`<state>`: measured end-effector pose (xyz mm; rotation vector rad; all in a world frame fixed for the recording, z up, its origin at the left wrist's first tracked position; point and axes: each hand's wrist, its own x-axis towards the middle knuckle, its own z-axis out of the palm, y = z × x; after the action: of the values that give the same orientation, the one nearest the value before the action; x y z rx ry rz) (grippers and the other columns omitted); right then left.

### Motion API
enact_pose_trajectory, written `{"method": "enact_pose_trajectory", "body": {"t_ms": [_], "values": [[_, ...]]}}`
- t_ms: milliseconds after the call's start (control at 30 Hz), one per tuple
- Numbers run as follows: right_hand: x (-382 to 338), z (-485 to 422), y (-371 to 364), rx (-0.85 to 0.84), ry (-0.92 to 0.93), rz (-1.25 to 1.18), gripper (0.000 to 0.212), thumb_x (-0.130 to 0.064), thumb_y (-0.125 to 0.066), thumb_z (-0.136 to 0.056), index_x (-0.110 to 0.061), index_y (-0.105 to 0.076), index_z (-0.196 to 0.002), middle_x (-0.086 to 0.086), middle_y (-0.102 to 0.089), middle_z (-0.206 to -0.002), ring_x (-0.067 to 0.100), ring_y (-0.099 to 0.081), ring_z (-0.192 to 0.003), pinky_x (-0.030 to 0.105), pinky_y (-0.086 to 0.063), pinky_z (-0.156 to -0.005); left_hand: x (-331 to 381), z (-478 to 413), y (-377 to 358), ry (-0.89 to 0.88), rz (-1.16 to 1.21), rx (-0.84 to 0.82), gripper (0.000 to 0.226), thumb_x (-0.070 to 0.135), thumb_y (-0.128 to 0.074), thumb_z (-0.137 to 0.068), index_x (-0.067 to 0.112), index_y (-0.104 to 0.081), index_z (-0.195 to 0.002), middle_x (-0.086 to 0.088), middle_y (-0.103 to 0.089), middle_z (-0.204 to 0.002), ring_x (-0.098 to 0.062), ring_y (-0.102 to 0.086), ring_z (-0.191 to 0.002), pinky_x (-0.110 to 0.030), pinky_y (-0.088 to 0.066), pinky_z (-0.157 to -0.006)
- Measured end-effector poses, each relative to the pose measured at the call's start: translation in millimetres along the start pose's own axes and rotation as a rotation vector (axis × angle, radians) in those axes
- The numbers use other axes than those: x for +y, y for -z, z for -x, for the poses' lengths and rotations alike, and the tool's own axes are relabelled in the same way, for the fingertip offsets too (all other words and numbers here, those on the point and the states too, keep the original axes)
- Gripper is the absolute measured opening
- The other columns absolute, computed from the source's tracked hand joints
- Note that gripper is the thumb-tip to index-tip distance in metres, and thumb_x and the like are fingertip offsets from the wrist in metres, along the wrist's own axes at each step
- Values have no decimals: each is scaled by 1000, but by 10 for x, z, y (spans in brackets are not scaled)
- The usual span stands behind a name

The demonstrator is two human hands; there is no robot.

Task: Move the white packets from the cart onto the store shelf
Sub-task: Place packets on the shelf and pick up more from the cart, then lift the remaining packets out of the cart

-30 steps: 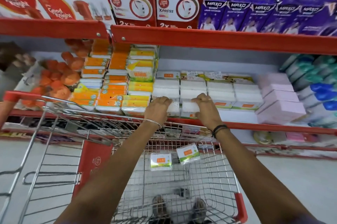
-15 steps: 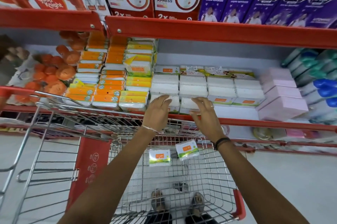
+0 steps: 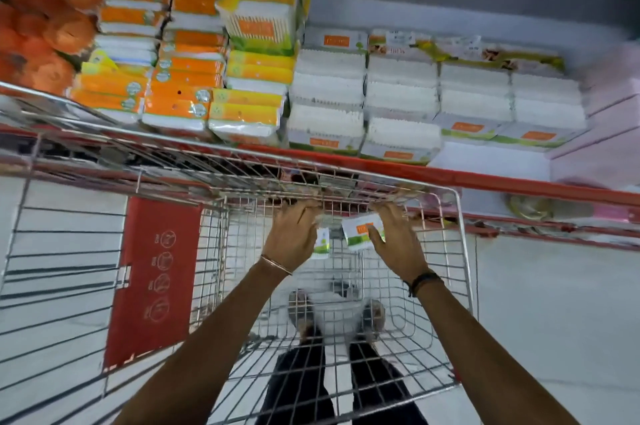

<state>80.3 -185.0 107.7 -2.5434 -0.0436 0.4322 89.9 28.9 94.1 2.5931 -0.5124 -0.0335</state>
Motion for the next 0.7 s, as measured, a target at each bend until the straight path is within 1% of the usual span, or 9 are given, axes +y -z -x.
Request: {"method": "enact_pose_trajectory", "body": {"t_ms": [100, 167, 233, 300, 433, 500, 633, 667, 700], "values": [[211, -177, -268, -119, -36, 31, 41, -21, -50, -96, -9, -41, -134, 17, -44, -140, 38, -48, -119, 49, -45, -98, -189, 36, -272, 92, 36, -111, 33, 11, -56, -81, 6, -57, -113, -17, -63, -114, -35, -61, -102, -45, -53, -85], [345, -316, -451, -207, -46, 73, 46, -20, -54, -93, -10, -39, -135, 18, -44, -140, 41, -51, -116, 49, -47, -95, -308, 46, -480, 163, 36, -226, 44, 10, -63, -80, 5, -52, -123, -18, -56, -125, -37, -53, -115, -49, -49, -93], [445, -432, -582, -290, -55, 117, 59, -18, -58, -90, -8, -30, -141, 17, -35, -148, 38, -43, -128, 47, -40, -105, -391, 66, -656, 230, -21, -351, 57, 16, -63, -82, 6, -41, -133, -17, -46, -138, -34, -42, -128, -48, -39, -104], [553, -550, -721, -369, -53, 163, 72, -19, -62, -89, -7, -20, -146, 14, -22, -155, 30, -27, -141, 42, -28, -115, -493, 89, -865, 284, -105, -459, 71, 24, -64, -82, 7, -29, -140, -14, -34, -146, -31, -30, -136, -46, -29, -112], [708, -674, -877, -431, -31, 305, 85, -14, -67, -83, -11, -12, -147, 9, -13, -158, 24, -13, -146, 41, -17, -119, -643, 60, -1100, 314, -198, -642, 91, 30, -69, -79, 7, -11, -146, -12, -16, -155, -30, -13, -144, -48, -15, -118], [747, -710, -924, -399, -1, 372, 84, -8, -66, -81, -11, -13, -147, 8, -16, -158, 24, -13, -145, 40, -14, -119, -695, 18, -1175, 298, -216, -699, 92, 27, -71, -78, 6, -12, -145, -12, -11, -157, -29, -8, -145, -47, -11, -119], [753, -702, -962, -333, 39, 406, 78, -6, -72, -72, -8, -32, -138, 11, -36, -146, 29, -29, -137, 37, -20, -115, -729, -43, -1213, 315, -170, -671, 91, 21, -79, -69, 0, -25, -139, -18, -26, -151, -32, -16, -143, -44, -10, -120], [751, -677, -966, -326, 41, 406, 76, -6, -75, -69, -7, -36, -134, 12, -40, -142, 30, -33, -133, 37, -23, -113, -716, -48, -1193, 323, -149, -661, 89, 19, -80, -68, -2, -27, -136, -20, -32, -146, -34, -22, -140, -43, -15, -120], [740, -634, -966, -328, 35, 409, 75, -6, -76, -67, -7, -37, -132, 13, -42, -138, 31, -37, -130, 36, -25, -112, -699, -38, -1171, 337, -120, -656, 81, 17, -79, -67, -2, -32, -131, -22, -40, -139, -35, -32, -134, -40, -24, -116]]}}
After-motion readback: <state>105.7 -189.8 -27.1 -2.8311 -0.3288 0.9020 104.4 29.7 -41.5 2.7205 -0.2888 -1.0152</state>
